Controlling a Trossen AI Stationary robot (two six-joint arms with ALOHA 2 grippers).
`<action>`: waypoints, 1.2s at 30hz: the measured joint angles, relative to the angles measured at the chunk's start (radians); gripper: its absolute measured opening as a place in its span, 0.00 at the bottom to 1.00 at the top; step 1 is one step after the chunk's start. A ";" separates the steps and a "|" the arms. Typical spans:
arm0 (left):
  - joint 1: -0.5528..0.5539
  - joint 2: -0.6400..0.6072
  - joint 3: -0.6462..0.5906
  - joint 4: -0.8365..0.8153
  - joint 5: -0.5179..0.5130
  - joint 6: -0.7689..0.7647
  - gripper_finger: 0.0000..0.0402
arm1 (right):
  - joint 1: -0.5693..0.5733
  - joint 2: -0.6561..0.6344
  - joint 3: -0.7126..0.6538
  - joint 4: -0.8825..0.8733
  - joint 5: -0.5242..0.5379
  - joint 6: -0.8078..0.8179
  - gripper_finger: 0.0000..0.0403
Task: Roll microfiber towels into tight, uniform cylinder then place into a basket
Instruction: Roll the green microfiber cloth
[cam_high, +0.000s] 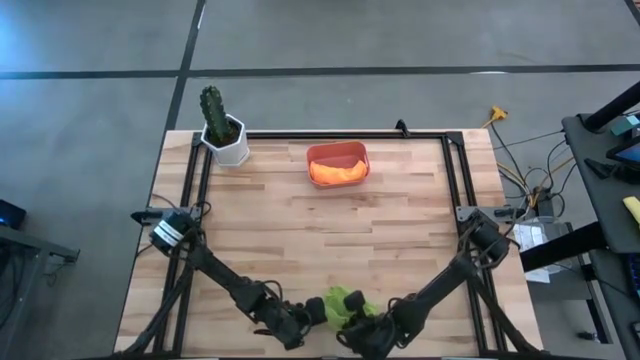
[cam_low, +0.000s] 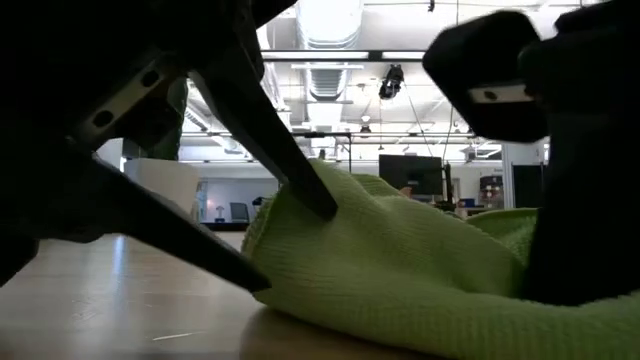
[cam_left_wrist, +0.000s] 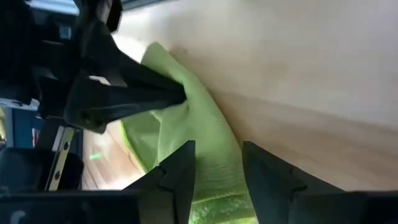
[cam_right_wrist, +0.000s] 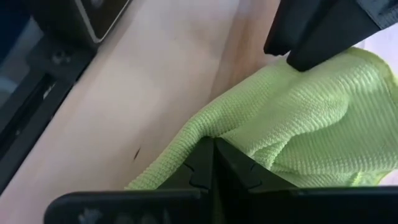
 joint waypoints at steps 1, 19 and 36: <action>0.000 0.000 0.000 -0.011 -0.007 0.000 0.30 | -0.004 -0.006 -0.017 0.029 -0.001 0.009 0.02; 0.044 -0.011 -0.039 -0.041 0.003 -0.003 0.59 | -0.065 -0.065 -0.234 0.482 -0.076 0.041 0.02; 0.088 -0.002 -0.061 0.002 0.082 -0.160 0.58 | -0.097 -0.076 -0.273 0.526 -0.037 0.046 0.02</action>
